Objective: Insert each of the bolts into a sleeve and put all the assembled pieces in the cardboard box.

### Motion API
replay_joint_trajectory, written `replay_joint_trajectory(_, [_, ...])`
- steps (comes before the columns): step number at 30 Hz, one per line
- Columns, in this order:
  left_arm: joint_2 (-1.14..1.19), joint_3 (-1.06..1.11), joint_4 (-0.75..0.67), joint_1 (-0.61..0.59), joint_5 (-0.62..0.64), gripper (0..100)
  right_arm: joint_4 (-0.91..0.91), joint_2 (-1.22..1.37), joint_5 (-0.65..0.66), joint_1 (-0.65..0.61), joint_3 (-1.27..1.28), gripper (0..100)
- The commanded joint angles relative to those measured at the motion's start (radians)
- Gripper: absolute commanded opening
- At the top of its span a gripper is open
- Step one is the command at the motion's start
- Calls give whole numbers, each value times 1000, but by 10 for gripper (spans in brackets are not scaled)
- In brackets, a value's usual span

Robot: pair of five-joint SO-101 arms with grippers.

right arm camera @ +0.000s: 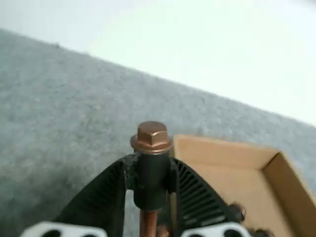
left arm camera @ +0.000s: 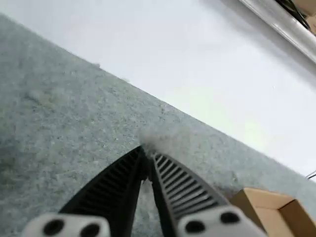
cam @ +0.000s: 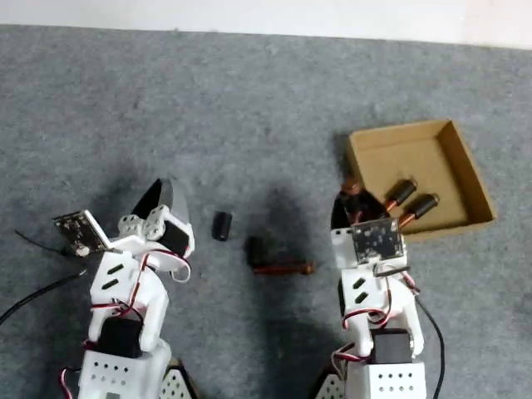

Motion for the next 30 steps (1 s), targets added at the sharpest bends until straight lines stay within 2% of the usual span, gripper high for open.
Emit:
replay_joint_trajectory(1, [-4, 21, 12, -8, -34, 7, -77, 13, -11, 38, 128, 5])
replay_joint_trajectory(4, [-4, 21, 12, -8, -34, 7, -84, 139, -12, 82, 25, 5])
replay_joint_trajectory(9, [-4, 21, 12, -8, -34, 7, -140, 567, -43, 131, -266, 5])
replay_joint_trajectory(15, [-4, 21, 12, -8, -35, 7, -303, 1150, -368, 257, -608, 5])
replay_joint_trajectory(20, [-4, 21, 12, -8, -35, 7, -321, 1534, -595, 340, -828, 8])
replay_joint_trajectory(22, [-4, 21, 12, -8, -35, 7, -321, 1639, -615, 363, -895, 39])
replay_joint_trajectory(26, [-4, 21, 11, -7, -35, 7, -320, 1758, -614, 384, -981, 185])
replay_joint_trajectory(30, [-4, 21, 11, -7, -35, 7, -309, 1745, -612, 369, -987, 210])
